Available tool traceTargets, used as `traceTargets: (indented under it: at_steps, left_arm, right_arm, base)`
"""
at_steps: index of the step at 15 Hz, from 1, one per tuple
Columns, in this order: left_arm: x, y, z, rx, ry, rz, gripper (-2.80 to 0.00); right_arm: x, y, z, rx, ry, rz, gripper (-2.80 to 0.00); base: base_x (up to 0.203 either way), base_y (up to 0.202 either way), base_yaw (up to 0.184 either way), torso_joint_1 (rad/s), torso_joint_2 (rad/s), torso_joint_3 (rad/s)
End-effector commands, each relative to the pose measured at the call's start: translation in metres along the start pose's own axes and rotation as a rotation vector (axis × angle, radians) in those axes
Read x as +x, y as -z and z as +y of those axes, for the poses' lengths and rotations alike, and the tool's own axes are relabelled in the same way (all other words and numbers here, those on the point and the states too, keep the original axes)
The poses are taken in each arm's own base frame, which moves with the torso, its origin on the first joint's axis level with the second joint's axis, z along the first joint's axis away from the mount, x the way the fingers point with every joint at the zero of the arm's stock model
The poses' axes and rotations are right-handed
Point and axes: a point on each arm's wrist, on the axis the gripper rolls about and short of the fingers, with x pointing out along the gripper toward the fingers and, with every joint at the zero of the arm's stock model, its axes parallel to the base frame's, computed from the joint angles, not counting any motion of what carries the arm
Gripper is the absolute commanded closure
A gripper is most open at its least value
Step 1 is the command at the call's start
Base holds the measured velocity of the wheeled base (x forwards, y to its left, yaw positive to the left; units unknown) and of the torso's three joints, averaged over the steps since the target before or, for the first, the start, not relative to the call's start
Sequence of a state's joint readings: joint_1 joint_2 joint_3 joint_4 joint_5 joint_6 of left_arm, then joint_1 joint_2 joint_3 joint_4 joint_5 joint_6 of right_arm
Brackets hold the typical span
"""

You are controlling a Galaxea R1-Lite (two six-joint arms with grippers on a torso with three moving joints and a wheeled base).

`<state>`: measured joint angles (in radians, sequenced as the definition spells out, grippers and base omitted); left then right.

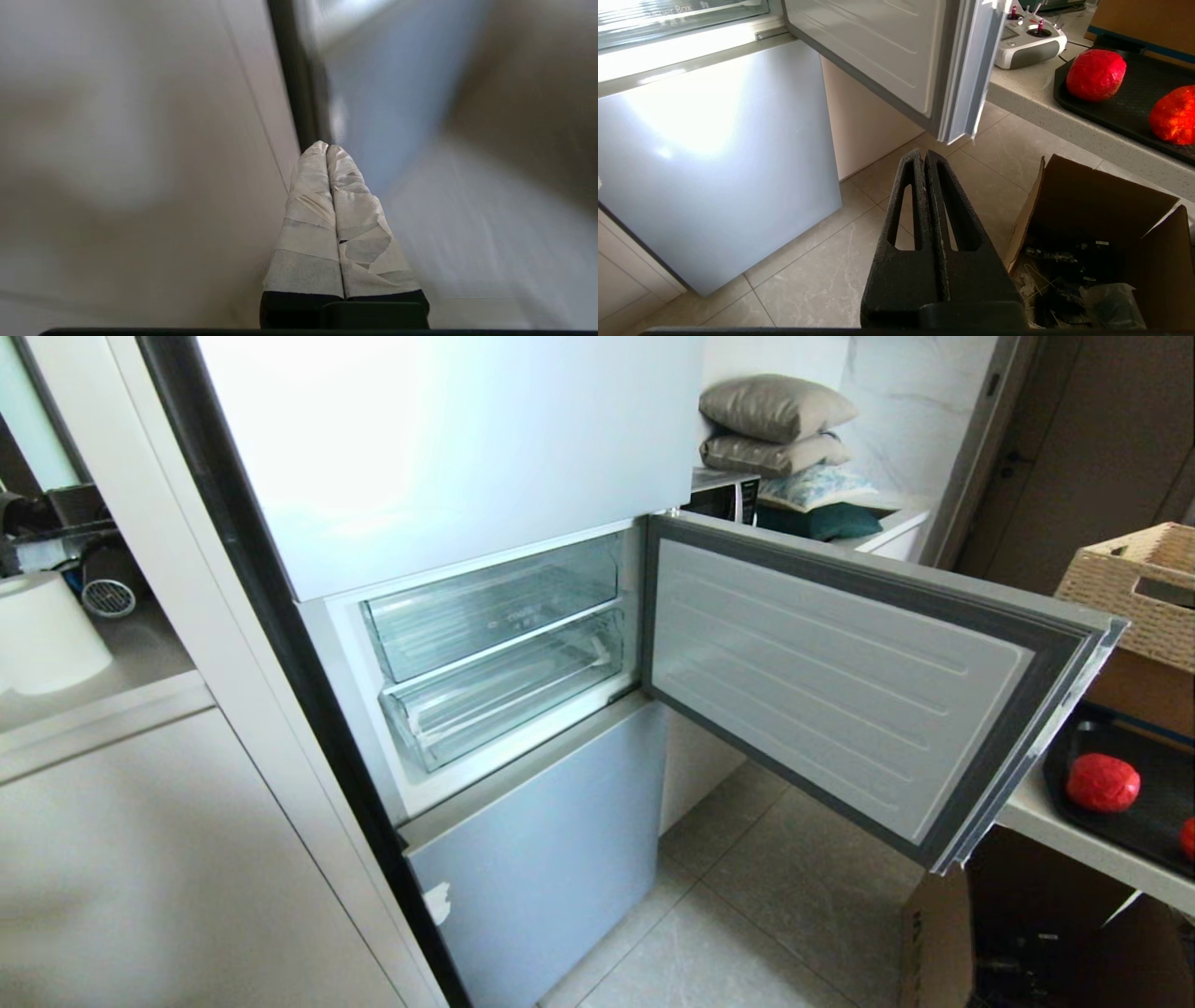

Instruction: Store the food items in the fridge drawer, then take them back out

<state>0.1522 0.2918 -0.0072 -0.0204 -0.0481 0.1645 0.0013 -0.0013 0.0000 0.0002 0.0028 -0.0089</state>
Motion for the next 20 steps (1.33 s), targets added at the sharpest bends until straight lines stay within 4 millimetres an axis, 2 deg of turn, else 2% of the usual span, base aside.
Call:
traceTargets:
  at_steps: [1, 4, 10, 14, 18, 20]
  left_arm:
    - [0.0, 0.005, -0.001, 0.014, 0.069, 0.029, 0.0]
    - [-0.001, 0.006, -0.001, 0.048, 0.218, -0.002, 0.0]
    - [-0.007, 0.008, 0.0, -0.006, 0.083, -0.053, 0.0]
    - [-0.021, 0.015, 0.0, 0.052, 0.106, -0.271, 0.0]
    - [-0.02, 0.014, 0.001, -0.116, 0.078, -0.261, 0.0]
    - [-0.02, 0.014, 0.001, -0.122, 0.078, -0.265, 0.0]
  right_arm:
    - [0.0, 0.0, 0.0, 0.0, -0.001, 0.0, 0.0]
    - [0.0, 0.0, 0.0, 0.0, -0.001, 0.0, 0.0]
    - [0.0, 0.0, 0.0, 0.0, -0.001, 0.0, 0.0]
    - [0.0, 0.0, 0.0, 0.0, -0.001, 0.0, 0.0]
    - [0.0, 0.0, 0.0, -0.006, -0.001, 0.001, 0.0]
    - [0.0, -0.001, 0.0, -0.001, 0.001, -0.007, 0.0]
  base:
    - [0.0, 0.0, 0.0, 0.0, 0.0, 0.0]
    - [0.0, 0.0, 0.0, 0.0, 0.0, 0.0]
    - [0.0, 0.0, 0.0, 0.0, 0.0, 0.0]
    - [0.0, 0.0, 0.0, 0.0, 0.0, 0.0]
    - [0.0, 0.0, 0.0, 0.0, 0.0, 0.0]
    - [0.0, 0.0, 0.0, 0.0, 0.0, 0.0]
